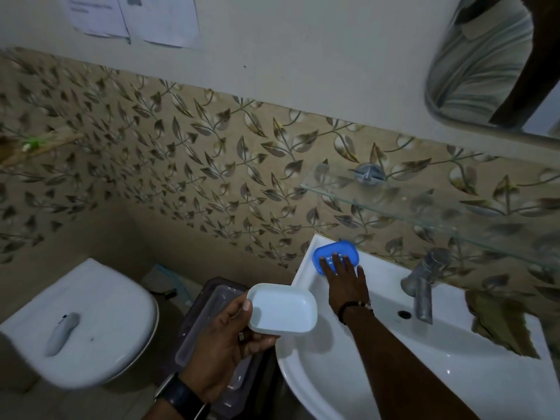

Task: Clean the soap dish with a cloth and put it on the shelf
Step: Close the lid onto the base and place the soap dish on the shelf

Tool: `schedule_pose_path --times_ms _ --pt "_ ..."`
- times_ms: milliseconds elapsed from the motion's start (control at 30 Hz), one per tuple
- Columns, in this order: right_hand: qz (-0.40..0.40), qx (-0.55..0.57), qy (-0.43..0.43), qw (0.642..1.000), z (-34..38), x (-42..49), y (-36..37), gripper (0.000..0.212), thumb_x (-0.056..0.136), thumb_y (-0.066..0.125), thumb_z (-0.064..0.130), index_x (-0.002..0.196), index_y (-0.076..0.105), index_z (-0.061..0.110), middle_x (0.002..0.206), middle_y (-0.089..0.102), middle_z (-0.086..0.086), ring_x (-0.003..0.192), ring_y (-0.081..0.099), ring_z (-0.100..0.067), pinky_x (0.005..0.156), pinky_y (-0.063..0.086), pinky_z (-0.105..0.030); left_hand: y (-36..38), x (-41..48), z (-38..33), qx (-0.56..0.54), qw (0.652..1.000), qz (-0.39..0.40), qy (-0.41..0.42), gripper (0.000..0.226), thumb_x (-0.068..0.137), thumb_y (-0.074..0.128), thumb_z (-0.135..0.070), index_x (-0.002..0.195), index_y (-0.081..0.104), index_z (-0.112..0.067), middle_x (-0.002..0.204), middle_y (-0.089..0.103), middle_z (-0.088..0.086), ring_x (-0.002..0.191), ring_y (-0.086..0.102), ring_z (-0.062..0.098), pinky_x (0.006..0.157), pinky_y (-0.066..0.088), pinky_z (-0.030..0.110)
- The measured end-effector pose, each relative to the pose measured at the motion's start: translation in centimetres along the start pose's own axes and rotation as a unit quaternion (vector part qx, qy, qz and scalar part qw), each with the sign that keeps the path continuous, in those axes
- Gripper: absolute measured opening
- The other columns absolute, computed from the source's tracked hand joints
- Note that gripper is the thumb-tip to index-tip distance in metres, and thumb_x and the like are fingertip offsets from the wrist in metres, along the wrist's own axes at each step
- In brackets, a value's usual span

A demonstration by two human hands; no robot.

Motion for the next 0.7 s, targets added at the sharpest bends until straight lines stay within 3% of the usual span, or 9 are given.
schedule_pose_path --times_ms 167,267,333,433,567,633,700 --pt "-0.044 -0.023 -0.011 0.999 0.3 0.2 -1.1 0.057 0.104 0.03 0.013 0.157 0.019 0.031 0.165 0.022 -0.006 0.152 0.019 -0.028 0.124 0.005 -0.05 -0.6 0.6 0.2 0.0 1.0 0.015 -0.003 0.06 0.077 0.083 -0.05 0.127 0.069 -0.02 0.128 0.071 0.017 0.113 0.069 0.041 0.081 0.061 0.046" --pt "-0.085 -0.054 -0.024 0.995 0.4 0.0 -2.2 0.047 0.098 0.044 0.012 0.144 0.049 0.021 0.14 0.055 -0.009 0.131 0.048 -0.032 0.124 0.013 -0.052 -0.8 1.0 0.1 -0.007 1.0 0.018 -0.005 0.062 0.072 0.087 -0.05 0.125 0.071 -0.021 0.127 0.072 0.014 0.113 0.07 0.038 0.083 0.061 0.047" --pt "-0.12 -0.064 -0.02 0.99 0.2 -0.7 -3.0 0.04 0.091 0.052 0.01 0.129 0.062 0.021 0.121 0.066 -0.005 0.118 0.057 -0.032 0.117 0.024 -0.055 -1.0 1.2 -0.1 -0.005 1.0 0.022 -0.003 0.06 0.072 0.087 -0.05 0.124 0.072 -0.022 0.126 0.072 0.013 0.113 0.07 0.037 0.083 0.061 0.047" --pt "-0.182 -0.019 -0.013 0.983 0.0 -2.2 -4.7 0.047 0.081 0.058 0.001 0.122 0.066 0.023 0.107 0.069 -0.001 0.11 0.062 -0.032 0.105 0.034 -0.056 -1.0 1.6 -0.3 -0.001 1.0 0.013 0.002 0.046 0.08 0.08 -0.045 0.121 0.073 -0.024 0.124 0.073 0.013 0.111 0.072 0.035 0.081 0.061 0.044" --pt "-0.279 0.077 0.005 0.957 -0.6 -4.0 -8.8 0.075 0.071 0.068 -0.01 0.136 0.06 0.028 0.097 0.066 -0.002 0.094 0.062 -0.03 0.087 0.048 -0.051 0.1 2.4 -0.3 0.001 1.0 0.014 0.015 0.035 0.088 0.069 -0.033 0.118 0.074 -0.017 0.12 0.075 0.015 0.104 0.074 0.034 0.076 0.062 0.041" --pt "-0.322 0.143 -0.029 0.936 -1.0 -4.8 -10.8 0.069 0.08 0.065 -0.01 0.14 0.056 0.024 0.092 0.062 -0.008 0.086 0.057 -0.034 0.071 0.051 -0.046 1.1 2.7 -0.1 0.012 0.999 0.034 0.021 0.037 0.092 0.065 -0.03 0.124 0.07 -0.013 0.122 0.073 0.016 0.107 0.073 0.036 0.078 0.062 0.04" --pt "-0.331 0.224 -0.059 0.915 -1.5 -5.9 -12.4 0.056 0.092 0.052 -0.002 0.142 0.052 0.023 0.094 0.06 -0.009 0.088 0.053 -0.033 0.07 0.049 -0.044 2.1 3.0 0.1 0.018 0.998 0.051 0.026 0.039 0.092 0.064 -0.029 0.127 0.067 -0.012 0.123 0.073 0.014 0.109 0.072 0.035 0.081 0.062 0.04"
Point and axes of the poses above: each hand's wrist, its own x-axis towards the middle knuckle, its own y-axis out of the palm, z = x × y, the point moved 6 cm from there along x, towards the middle knuckle
